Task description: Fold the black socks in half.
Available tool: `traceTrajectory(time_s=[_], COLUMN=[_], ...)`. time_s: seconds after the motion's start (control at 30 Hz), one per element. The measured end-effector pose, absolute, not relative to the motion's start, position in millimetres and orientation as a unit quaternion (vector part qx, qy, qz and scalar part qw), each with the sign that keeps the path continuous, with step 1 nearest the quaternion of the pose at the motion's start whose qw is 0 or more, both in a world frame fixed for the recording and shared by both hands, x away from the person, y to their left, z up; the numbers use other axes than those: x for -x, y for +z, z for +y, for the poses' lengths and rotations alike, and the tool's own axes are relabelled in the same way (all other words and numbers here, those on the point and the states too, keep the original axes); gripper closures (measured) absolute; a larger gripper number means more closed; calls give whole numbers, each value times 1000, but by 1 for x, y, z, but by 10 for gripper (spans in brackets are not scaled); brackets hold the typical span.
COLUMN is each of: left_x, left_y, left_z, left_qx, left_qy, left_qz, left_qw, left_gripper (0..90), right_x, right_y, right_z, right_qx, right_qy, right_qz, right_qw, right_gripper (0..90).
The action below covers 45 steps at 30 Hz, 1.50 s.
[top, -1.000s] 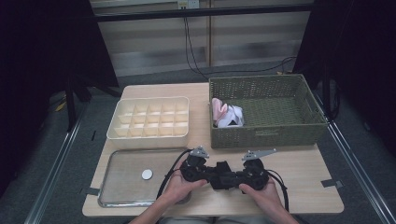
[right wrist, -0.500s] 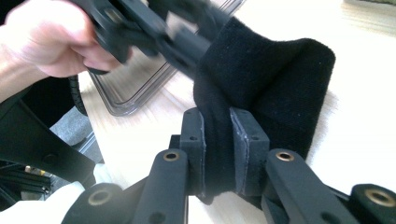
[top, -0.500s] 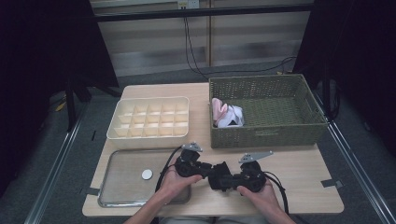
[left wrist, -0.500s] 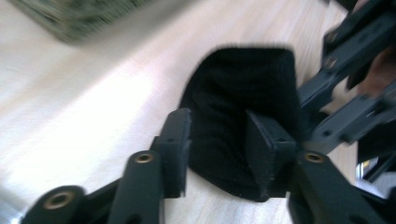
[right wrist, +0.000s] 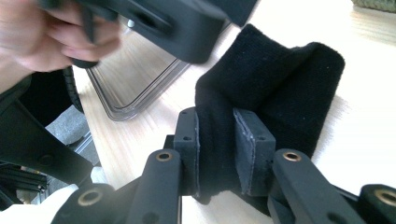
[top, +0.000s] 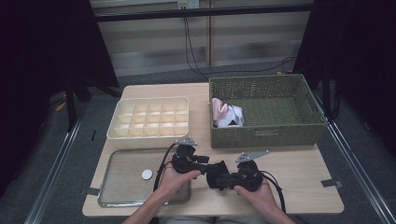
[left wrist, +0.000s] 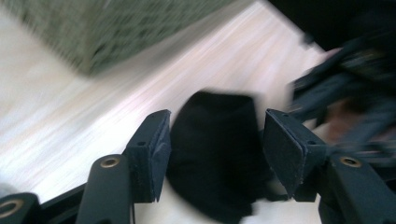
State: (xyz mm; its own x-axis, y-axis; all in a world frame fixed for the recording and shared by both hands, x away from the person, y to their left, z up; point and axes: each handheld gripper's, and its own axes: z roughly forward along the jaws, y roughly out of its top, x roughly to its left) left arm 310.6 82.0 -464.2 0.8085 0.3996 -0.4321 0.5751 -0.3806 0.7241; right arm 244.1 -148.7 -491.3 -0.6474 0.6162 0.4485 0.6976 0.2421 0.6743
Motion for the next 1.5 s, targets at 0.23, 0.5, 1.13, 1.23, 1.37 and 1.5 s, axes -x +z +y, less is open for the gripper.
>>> traceTrajectory(time_s=[0.23,0.5,1.13,1.23,1.37,1.5], left_x=[-314,-312,-311,-310,-309,-309], left_y=[-483,-490,-501,-501,-502,-503], left_z=[72,80,83,82,80,80], left_qx=[-835,-848,-853,-852,-855,-855], left_qy=[-98,-90,-103,-108,-111,-119], left_qz=[313,314,298,294,285,280], left_qw=[441,417,415,419,418,420], left_gripper=[400,443,372,373,384,405], right_x=[-243,-239,-241,-241,-240,-241], right_y=[-490,-484,-493,-494,-496,-497], right_z=[-146,-156,-168,-167,-167,-167], right_qx=[414,415,443,448,448,447], right_qy=[-452,-459,-417,-413,-407,-408], right_qz=[-789,-783,-791,-791,-794,-794], right_qw=[42,58,54,57,58,60], right_gripper=[704,667,803,814,829,836])
